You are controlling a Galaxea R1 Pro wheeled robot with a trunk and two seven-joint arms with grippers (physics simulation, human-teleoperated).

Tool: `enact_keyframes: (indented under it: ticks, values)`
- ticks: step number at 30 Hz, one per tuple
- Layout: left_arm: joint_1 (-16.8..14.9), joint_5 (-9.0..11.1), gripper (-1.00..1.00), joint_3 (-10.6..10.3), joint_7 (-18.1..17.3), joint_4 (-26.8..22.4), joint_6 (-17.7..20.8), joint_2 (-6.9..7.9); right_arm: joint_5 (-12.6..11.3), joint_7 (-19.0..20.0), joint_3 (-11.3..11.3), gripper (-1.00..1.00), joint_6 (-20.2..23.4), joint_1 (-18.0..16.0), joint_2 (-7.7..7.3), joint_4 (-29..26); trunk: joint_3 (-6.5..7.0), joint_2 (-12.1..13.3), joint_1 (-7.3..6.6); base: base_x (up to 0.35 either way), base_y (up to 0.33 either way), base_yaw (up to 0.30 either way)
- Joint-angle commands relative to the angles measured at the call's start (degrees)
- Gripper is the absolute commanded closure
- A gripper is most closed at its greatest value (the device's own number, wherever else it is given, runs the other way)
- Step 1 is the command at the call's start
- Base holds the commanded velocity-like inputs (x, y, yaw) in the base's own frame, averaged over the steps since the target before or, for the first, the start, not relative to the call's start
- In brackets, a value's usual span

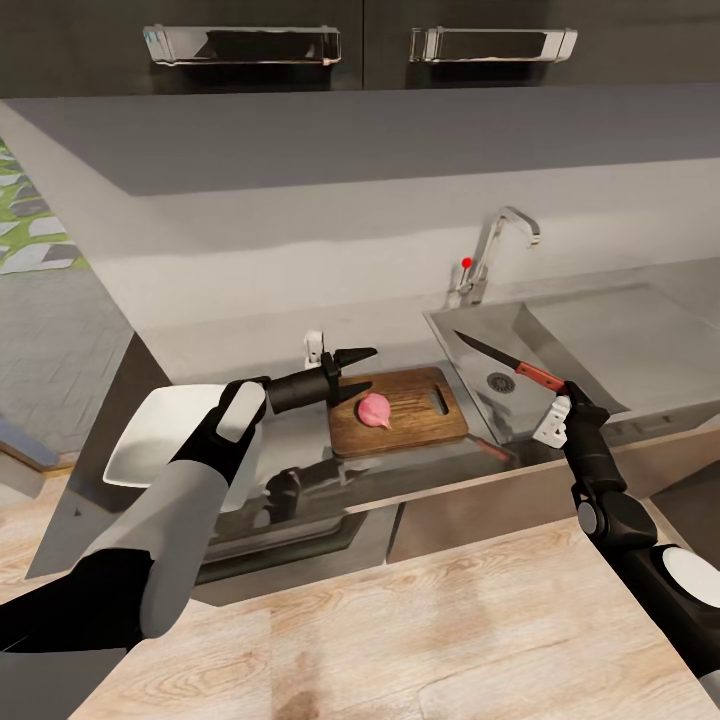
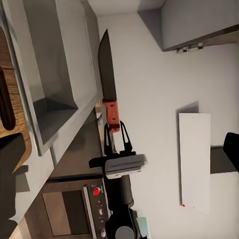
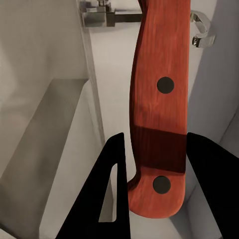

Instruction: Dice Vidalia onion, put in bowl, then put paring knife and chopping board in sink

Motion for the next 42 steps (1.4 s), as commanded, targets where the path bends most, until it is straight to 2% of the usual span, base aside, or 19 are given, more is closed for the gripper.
enact_keyframes:
  ticks: [1, 42]
  values:
    - [-0.1, -0.1, -1.00, 0.1, -0.2, 0.0, 0.2, -0.01, 0.5, -0.2, 0.2, 1.00, 0.6, -0.1, -0.08, 0.0, -0.09, -0.1, 0.03, 0.000, 0.000, 0.000]
    - [-0.1, -0.1, -1.00, 0.0, 0.1, 1.6, 0.0, -0.27, 0.5, -0.2, 0.2, 1.00, 0.5, -0.1, -0.08, 0.0, -0.09, -0.1, 0.03, 0.000, 0.000, 0.000]
